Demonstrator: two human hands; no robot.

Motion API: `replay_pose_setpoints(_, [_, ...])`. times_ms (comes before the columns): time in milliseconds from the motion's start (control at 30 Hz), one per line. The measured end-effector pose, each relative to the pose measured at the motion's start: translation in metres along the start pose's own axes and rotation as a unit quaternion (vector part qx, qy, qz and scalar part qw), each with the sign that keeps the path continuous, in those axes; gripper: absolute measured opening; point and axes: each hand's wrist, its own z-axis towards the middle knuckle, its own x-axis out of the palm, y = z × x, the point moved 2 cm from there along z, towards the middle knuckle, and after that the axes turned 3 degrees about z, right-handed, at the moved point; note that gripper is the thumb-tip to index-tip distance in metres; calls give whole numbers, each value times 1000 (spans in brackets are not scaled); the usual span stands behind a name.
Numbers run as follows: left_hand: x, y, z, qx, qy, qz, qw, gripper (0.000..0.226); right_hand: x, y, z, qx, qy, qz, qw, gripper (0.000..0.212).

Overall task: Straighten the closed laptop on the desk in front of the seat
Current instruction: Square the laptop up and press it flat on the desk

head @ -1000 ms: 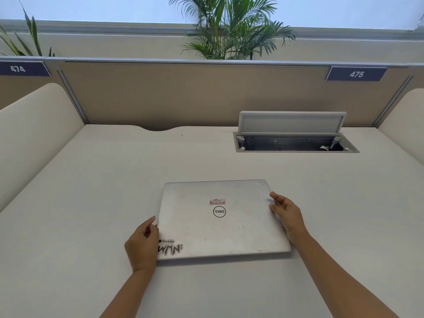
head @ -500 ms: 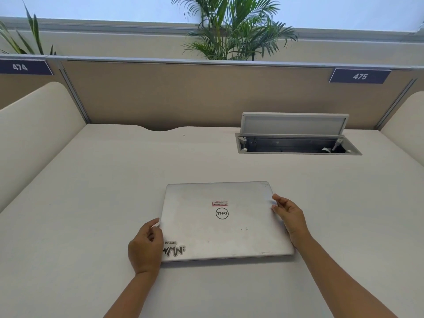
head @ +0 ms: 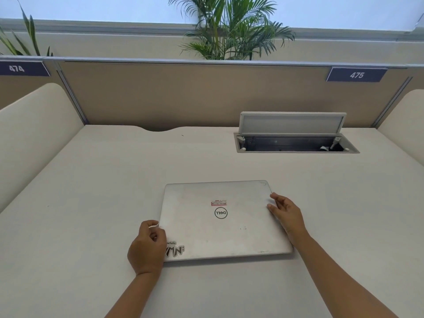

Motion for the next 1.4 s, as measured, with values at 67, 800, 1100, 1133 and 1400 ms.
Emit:
replay_pose_setpoints(67, [0,0,-1,4,-3,4,1000,14,0,1,0,-3,-1,-2,1000,27])
replay_pose_setpoints(800, [3,-1,-3,31,18,65,997,11,4,1,-17,-127,-3,-209,970,31])
replay_pose_setpoints(1100, [9,-19,-14,267,140,230,925,49,28,-3,-44,-193,118,-480,848,70])
replay_pose_setpoints(1133, [10,-21,-16,277,161,243,916,51,33,-4,-48,-190,134,-494,838,74])
replay_pose_setpoints(1400, [32,-44,-43,319,253,299,863,61,63,-11,-73,-198,144,-554,796,81])
